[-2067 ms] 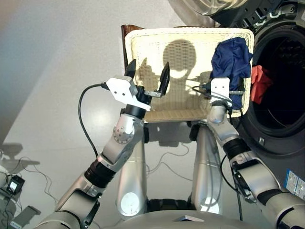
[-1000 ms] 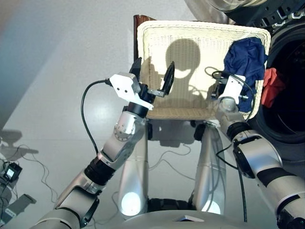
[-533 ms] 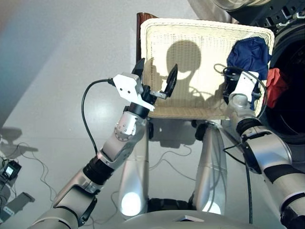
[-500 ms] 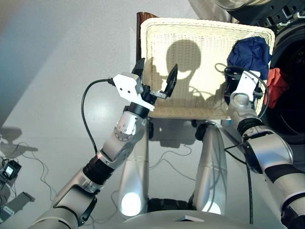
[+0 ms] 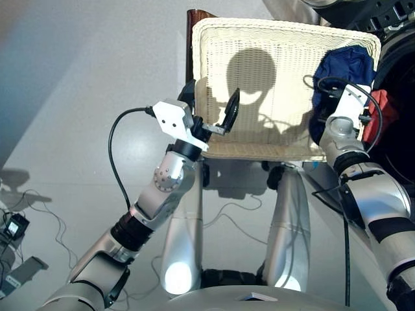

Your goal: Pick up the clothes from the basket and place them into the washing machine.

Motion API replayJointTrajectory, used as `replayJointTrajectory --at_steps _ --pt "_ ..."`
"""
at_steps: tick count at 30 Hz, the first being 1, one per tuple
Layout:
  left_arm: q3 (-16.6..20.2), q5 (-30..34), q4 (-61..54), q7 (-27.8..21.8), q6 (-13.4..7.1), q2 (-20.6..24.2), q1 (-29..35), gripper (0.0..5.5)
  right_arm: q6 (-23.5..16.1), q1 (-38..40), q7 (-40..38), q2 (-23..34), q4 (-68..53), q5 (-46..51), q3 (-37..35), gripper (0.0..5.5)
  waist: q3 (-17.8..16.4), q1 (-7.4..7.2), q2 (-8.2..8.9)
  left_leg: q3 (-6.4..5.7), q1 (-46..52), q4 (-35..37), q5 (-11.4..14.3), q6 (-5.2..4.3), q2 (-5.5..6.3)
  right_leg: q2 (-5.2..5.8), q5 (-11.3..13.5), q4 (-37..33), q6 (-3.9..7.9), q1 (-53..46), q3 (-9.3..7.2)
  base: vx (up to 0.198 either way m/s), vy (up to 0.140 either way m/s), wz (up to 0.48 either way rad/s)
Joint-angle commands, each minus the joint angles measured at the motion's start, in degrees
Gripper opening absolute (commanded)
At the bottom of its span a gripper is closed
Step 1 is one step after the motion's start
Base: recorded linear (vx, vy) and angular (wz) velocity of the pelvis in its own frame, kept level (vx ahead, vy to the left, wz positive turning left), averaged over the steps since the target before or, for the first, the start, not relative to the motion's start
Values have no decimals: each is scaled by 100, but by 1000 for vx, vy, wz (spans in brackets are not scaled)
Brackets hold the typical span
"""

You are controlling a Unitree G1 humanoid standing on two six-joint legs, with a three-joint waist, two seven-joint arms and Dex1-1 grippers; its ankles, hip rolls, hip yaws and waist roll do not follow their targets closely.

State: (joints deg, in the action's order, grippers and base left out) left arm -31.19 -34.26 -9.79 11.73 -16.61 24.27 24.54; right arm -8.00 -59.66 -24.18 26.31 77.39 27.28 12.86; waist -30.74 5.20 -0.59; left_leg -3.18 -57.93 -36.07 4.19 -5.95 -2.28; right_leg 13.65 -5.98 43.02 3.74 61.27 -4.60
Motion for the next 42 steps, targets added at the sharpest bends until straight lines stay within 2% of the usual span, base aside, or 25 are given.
replayJointTrajectory --at_steps 1,17,20,21,23,24,26,30,32,34,37,41,42 --pt "128 -11 -891 -44 -199 24 -172 550 -155 -72 -10 413 -20 59 172 0 95 -22 -359 413 -29 -165 167 302 141 -157 235 -323 362 -244 217 0 0 0" --pt "172 -58 -911 -64 -203 34 -236 550 -374 39 29 221 -380 234 191 0 95 -43 -329 410 -52 -181 160 314 134 -179 245 -332 355 -226 229 0 0 0" --pt "231 -44 -895 -35 -219 7 -256 550 -739 427 -88 -14 -1225 448 94 0 95 -102 -281 413 -42 -169 161 315 121 -188 243 -354 352 -238 226 0 0 0" --pt "228 -44 -896 -35 -219 9 -261 550 -733 444 -100 -18 -1245 441 89 0 95 -100 -278 414 -35 -167 160 315 122 -187 242 -354 352 -244 227 0 0 0" --pt "338 31 -880 -36 -251 -3 -306 550 -1112 1101 -268 -131 -2660 366 -44 0 95 -181 -216 407 -28 -156 153 323 111 -196 249 -376 362 -247 234 0 0 0" --pt "332 32 -881 -36 -251 -1 -314 550 -1098 1132 -289 -137 -2697 349 -53 0 95 -176 -212 409 -18 -155 153 324 112 -196 248 -375 363 -255 237 0 0 0" --pt "411 92 -860 -47 -320 -23 -367 550 -1384 1905 -503 -159 -3977 -73 -329 0 95 -265 -162 404 -32 -153 150 338 112 -208 227 -362 370 -234 239 0 0 0" --pt "429 191 -836 -29 -386 -8 -412 550 -1566 2540 -830 -157 -4689 -439 -803 0 95 -334 -118 378 -44 -177 172 354 121 -208 200 -334 374 -223 245 0 0 0" --pt "506 236 -865 11 -407 69 -431 550 -1677 2938 -1277 -16 -5037 -751 -1397 0 95 -415 -89 357 -67 -201 198 362 112 -204 170 -290 382 -186 250 0 0 0" --pt "511 241 -884 9 -417 93 -430 550 -1682 2978 -1420 44 -5001 -826 -1590 0 95 -413 -87 346 -71 -215 212 364 109 -202 162 -280 389 -188 250 0 0 0" --pt "561 175 -936 -74 -458 173 -474 550 -1664 2959 -1915 537 -4425 -915 -2225 0 95 -420 -55 322 -70 -261 250 355 108 -202 142 -248 407 -201 257 0 0 0" --pt "531 140 -948 -123 -484 207 -447 550 -1605 2721 -2000 1008 -3718 -774 -2329 0 95 -388 -58 311 -47 -266 268 340 102 -202 135 -247 421 -226 263 0 0 0" --pt "512 137 -958 -149 -485 246 -453 550 -1507 2665 -2025 1274 -3438 -769 -2334 0 95 -371 -42 303 -42 -285 277 332 103 -198 133 -231 425 -227 264 0 0 0"
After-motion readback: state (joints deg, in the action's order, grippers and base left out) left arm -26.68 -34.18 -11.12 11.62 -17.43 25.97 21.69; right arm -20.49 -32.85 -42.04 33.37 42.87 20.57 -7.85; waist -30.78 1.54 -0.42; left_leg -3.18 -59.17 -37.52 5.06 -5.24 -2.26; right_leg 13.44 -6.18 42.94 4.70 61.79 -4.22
